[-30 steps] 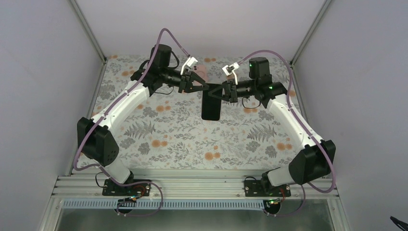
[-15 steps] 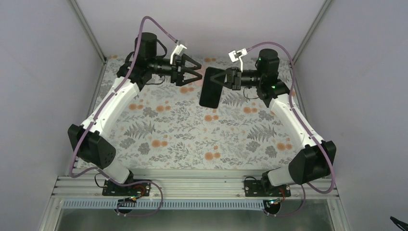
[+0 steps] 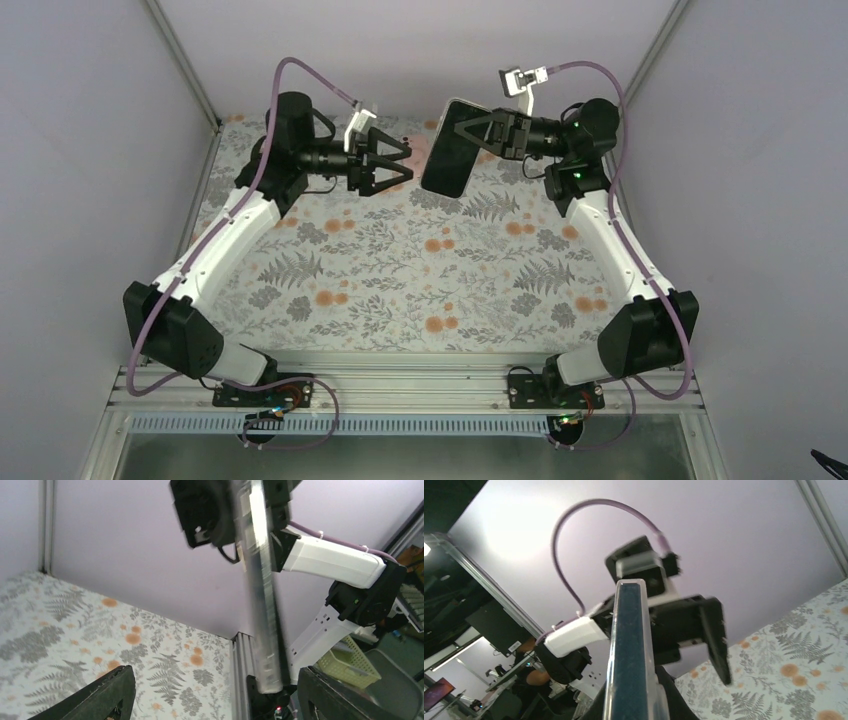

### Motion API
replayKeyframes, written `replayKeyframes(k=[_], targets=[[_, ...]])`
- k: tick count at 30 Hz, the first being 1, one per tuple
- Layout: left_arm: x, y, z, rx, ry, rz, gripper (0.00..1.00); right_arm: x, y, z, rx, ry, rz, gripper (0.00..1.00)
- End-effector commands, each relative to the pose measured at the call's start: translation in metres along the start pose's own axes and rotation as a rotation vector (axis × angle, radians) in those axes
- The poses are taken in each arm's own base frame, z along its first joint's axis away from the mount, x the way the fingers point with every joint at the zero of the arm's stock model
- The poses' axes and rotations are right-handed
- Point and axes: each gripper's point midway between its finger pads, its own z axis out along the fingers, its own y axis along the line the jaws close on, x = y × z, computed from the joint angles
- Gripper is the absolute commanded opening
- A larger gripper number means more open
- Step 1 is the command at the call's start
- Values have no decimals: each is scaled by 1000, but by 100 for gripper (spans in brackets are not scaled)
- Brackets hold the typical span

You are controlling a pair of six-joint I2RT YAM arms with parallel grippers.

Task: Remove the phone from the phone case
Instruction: Remove the phone case from the phone.

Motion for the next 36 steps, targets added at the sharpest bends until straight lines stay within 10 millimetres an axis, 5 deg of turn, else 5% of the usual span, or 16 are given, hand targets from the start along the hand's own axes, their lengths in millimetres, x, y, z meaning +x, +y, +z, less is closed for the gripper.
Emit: replayKeyframes(k=[1, 17, 36], targets=[[-6, -11, -1, 43, -48, -20, 80, -20, 29, -1, -47, -45, -18, 4], [12, -18, 15, 82, -32, -64, 75, -17, 4, -14, -3, -152, 155, 4], [23, 2, 19, 63, -35, -147, 68, -13, 20, -16, -40, -146, 126, 4]])
